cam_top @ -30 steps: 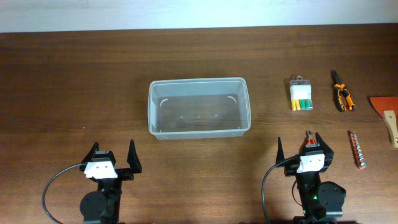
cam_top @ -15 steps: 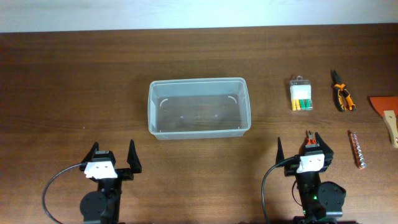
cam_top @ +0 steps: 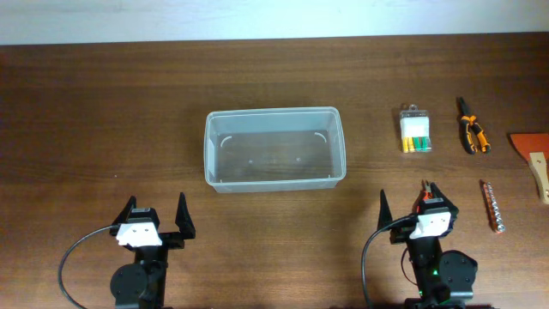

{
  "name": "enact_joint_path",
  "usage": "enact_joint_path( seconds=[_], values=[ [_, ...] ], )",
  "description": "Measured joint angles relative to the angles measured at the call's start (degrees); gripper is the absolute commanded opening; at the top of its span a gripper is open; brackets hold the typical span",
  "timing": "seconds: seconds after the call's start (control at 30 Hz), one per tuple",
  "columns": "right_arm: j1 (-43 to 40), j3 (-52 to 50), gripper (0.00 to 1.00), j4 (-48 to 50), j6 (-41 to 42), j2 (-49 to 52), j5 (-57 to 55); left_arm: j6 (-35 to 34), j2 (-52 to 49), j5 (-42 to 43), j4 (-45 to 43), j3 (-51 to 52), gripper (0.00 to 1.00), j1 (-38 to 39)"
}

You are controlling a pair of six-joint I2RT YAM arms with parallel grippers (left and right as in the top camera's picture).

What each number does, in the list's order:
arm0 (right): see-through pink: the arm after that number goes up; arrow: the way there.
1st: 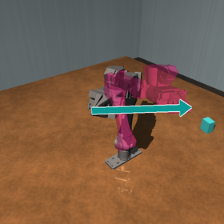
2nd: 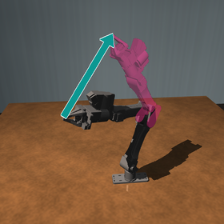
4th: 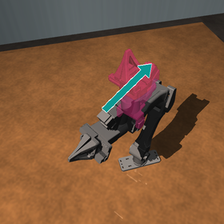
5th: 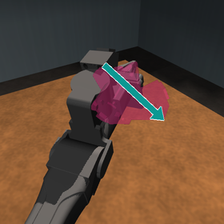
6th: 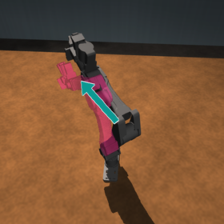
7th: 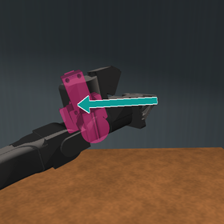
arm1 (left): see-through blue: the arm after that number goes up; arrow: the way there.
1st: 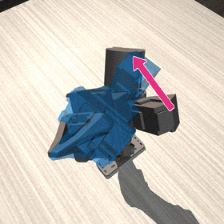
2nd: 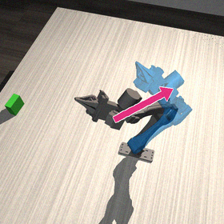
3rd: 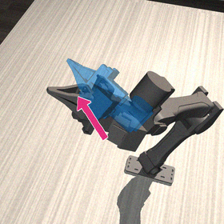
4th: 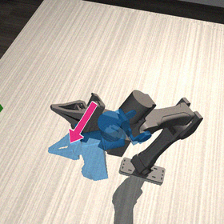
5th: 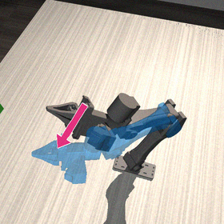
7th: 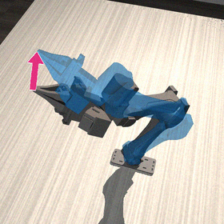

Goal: Pack container

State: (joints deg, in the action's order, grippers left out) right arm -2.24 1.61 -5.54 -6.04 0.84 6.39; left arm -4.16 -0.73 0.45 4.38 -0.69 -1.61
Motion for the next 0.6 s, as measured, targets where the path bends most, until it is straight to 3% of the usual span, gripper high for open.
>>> enact_joint_path(
  seconds=[0.17,0.3,0.43,0.6],
  values=[
    [0.02,9.03,0.99,-11.15,0.96,1.97,-7.87,0.00,0.00,0.00,0.02,0.00,0.99,0.00],
    [0.04,21.53,0.99,-22.51,-0.22,9.75,-13.53,0.00,0.00,-0.02,0.07,0.00,0.99,0.00],
    [0.04,32.54,0.99,-29.94,-0.68,20.85,-11.82,0.00,0.00,-0.04,0.09,0.00,0.99,0.00],
    [0.04,42.18,0.98,-30.99,0.31,30.40,-7.28,0.00,0.00,-0.02,0.09,0.00,0.99,0.00]
  ],
)
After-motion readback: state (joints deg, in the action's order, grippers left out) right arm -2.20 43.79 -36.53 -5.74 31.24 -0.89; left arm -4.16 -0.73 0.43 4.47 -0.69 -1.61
